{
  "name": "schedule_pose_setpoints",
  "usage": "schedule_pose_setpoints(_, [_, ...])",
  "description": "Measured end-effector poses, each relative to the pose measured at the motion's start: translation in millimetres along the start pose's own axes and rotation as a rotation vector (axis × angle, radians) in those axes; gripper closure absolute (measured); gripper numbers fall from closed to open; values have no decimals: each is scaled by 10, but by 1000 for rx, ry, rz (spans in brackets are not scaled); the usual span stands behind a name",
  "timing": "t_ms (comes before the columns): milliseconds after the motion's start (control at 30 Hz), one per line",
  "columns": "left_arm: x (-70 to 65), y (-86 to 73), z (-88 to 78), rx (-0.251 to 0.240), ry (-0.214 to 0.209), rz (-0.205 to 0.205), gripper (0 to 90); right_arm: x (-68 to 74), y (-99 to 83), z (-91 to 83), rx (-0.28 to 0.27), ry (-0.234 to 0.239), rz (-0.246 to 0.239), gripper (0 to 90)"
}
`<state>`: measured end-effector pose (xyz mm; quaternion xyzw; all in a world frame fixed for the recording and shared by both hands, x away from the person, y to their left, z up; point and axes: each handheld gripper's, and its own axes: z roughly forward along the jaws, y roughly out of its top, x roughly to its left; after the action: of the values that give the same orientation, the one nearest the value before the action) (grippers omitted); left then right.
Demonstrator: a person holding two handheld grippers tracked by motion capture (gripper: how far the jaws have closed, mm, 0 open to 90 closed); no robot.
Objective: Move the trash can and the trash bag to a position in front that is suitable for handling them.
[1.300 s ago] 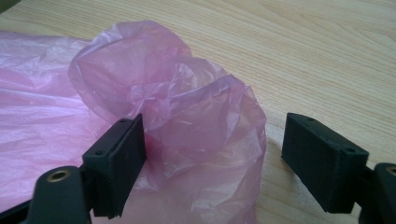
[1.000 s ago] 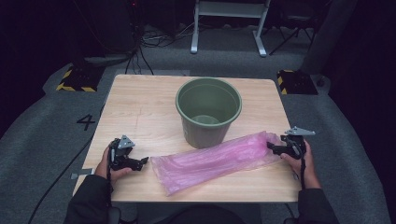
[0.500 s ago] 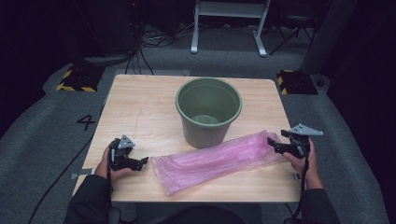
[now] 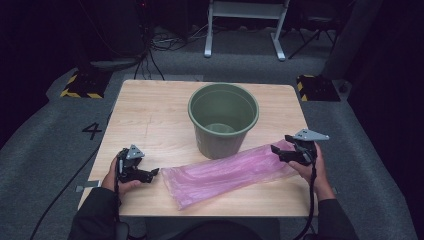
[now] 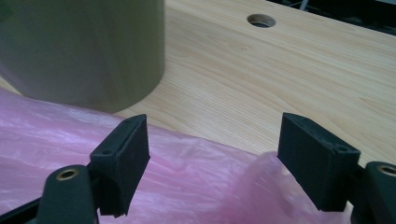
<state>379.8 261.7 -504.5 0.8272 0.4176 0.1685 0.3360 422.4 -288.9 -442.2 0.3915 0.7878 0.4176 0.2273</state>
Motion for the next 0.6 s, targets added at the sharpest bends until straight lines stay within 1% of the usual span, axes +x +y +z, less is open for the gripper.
schedule_pose_setpoints(167, [0,0,0,0,0,0,58,146,80,88,-2,35,-29,249])
schedule_pose_setpoints(200, [0,0,0,0,0,0,58,146,80,88,-2,35,-29,249])
schedule_pose_setpoints(233, [0,0,0,0,0,0,58,178,94,108,-2,39,-36,248])
schedule_pose_setpoints(267, [0,4,3,2,-2,0,58,242,128,147,-2,61,-44,246])
schedule_pose_setpoints(333, [-5,11,12,2,-2,-4,53,291,157,176,-6,67,-53,246])
schedule_pose_setpoints(400, [-13,18,22,1,2,-9,46,340,186,209,-10,85,-56,244])
schedule_pose_setpoints(467, [-13,20,23,1,3,-5,45,364,200,226,-13,91,-54,244])
schedule_pose_setpoints(533, [-13,27,27,2,2,0,45,423,227,268,-14,109,-57,241])
schedule_pose_setpoints(600, [-10,46,46,5,-3,5,39,480,250,307,-16,115,-58,240])
